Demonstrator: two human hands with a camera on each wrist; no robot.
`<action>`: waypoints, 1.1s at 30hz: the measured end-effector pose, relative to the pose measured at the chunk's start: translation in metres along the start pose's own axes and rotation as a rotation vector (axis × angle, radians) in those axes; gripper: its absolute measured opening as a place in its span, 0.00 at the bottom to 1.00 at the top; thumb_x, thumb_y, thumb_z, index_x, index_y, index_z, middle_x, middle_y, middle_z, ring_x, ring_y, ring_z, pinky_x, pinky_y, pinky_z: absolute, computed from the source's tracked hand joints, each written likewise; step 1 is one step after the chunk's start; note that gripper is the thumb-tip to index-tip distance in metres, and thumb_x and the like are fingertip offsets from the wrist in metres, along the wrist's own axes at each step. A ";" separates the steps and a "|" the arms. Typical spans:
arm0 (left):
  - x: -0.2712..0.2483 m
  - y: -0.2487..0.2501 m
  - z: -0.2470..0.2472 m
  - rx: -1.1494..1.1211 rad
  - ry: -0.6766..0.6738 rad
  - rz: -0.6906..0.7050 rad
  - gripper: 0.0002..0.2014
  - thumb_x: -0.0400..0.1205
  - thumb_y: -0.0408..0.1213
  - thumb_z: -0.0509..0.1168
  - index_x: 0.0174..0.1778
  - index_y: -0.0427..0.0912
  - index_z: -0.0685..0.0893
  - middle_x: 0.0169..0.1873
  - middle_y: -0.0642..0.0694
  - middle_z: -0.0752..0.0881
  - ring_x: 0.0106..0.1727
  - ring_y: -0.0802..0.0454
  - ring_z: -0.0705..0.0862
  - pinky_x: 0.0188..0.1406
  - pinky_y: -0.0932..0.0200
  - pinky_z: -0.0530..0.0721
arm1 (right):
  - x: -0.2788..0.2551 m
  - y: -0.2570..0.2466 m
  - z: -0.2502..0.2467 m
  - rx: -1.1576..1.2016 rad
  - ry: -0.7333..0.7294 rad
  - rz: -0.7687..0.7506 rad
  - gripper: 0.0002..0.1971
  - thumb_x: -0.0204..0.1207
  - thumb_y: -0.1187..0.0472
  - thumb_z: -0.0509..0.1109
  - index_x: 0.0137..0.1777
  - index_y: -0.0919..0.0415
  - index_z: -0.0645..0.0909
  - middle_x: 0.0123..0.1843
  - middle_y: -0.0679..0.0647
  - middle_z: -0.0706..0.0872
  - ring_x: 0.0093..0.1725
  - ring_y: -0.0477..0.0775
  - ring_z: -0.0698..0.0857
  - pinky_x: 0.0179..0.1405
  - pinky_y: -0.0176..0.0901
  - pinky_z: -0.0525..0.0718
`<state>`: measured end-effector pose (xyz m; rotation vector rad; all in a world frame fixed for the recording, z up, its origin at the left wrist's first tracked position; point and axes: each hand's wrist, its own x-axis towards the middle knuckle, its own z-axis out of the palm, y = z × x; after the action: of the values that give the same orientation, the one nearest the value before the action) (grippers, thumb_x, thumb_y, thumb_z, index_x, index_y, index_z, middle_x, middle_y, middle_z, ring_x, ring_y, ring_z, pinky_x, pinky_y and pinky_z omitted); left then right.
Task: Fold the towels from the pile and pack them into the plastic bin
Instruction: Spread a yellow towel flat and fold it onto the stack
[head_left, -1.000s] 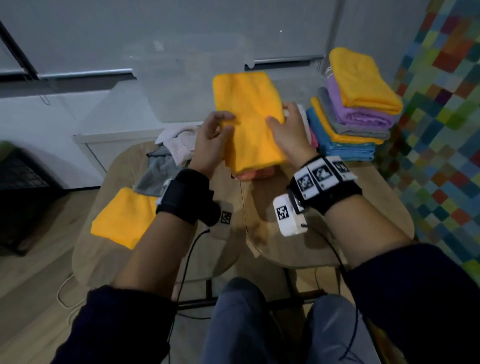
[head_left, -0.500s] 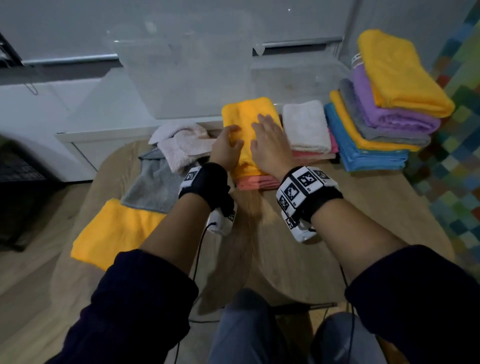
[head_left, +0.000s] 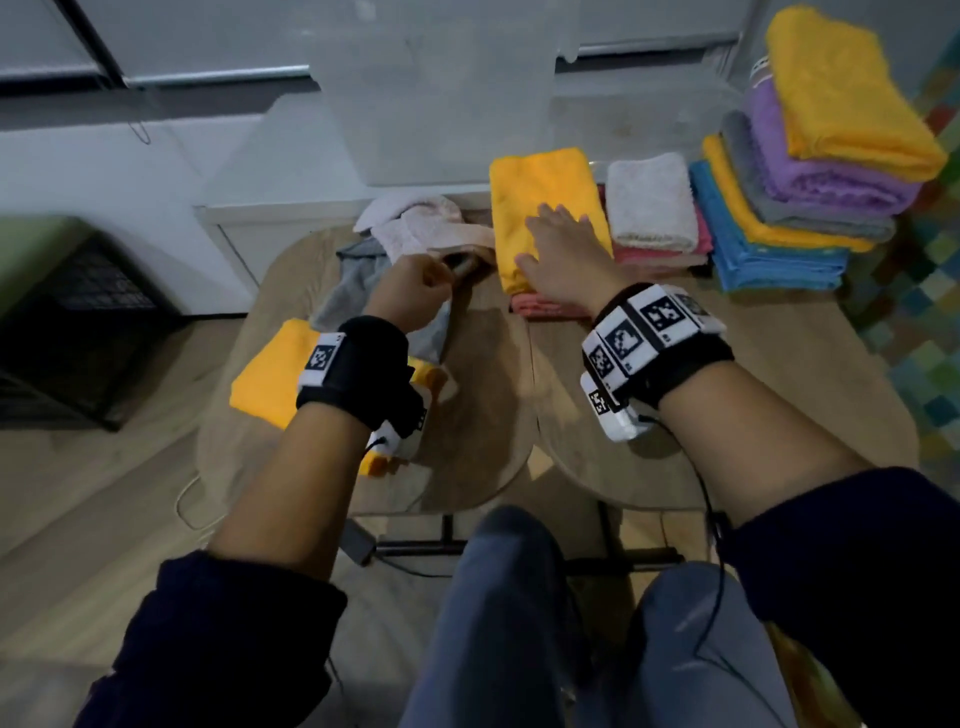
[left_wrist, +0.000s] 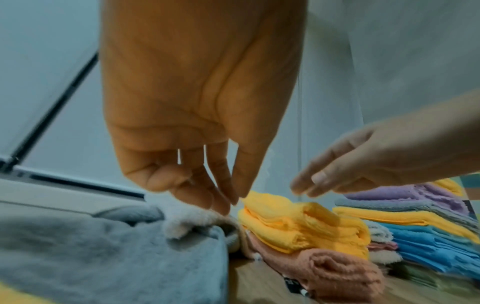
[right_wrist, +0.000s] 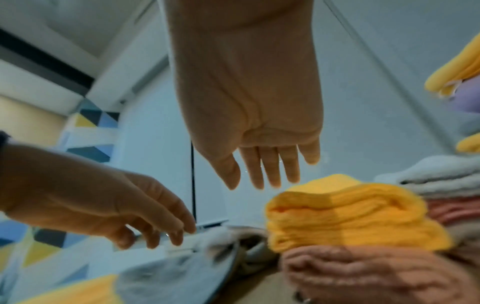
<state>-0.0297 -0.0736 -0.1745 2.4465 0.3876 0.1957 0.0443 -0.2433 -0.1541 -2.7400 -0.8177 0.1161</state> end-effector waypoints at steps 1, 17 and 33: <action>-0.011 -0.003 -0.008 0.037 -0.017 -0.007 0.10 0.82 0.33 0.62 0.55 0.36 0.85 0.53 0.38 0.85 0.57 0.43 0.82 0.54 0.55 0.76 | -0.010 -0.011 0.002 0.036 0.004 -0.032 0.24 0.85 0.56 0.55 0.78 0.65 0.64 0.81 0.63 0.62 0.81 0.63 0.59 0.80 0.59 0.52; -0.156 -0.087 -0.012 0.272 0.009 -0.054 0.26 0.73 0.23 0.62 0.67 0.43 0.77 0.68 0.42 0.76 0.70 0.39 0.71 0.63 0.54 0.68 | -0.120 -0.112 0.107 0.009 -0.109 -0.420 0.26 0.79 0.59 0.66 0.77 0.52 0.68 0.70 0.52 0.75 0.69 0.58 0.68 0.63 0.53 0.75; -0.181 -0.011 0.086 -0.263 0.100 0.189 0.32 0.76 0.32 0.70 0.75 0.37 0.66 0.76 0.37 0.63 0.77 0.43 0.63 0.76 0.53 0.61 | -0.205 0.011 0.068 0.656 0.086 0.111 0.13 0.82 0.61 0.64 0.35 0.64 0.80 0.29 0.53 0.79 0.33 0.49 0.76 0.34 0.45 0.72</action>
<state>-0.1828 -0.1735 -0.2565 2.2164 0.1602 0.4239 -0.1321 -0.3484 -0.2230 -2.1481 -0.4874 0.2393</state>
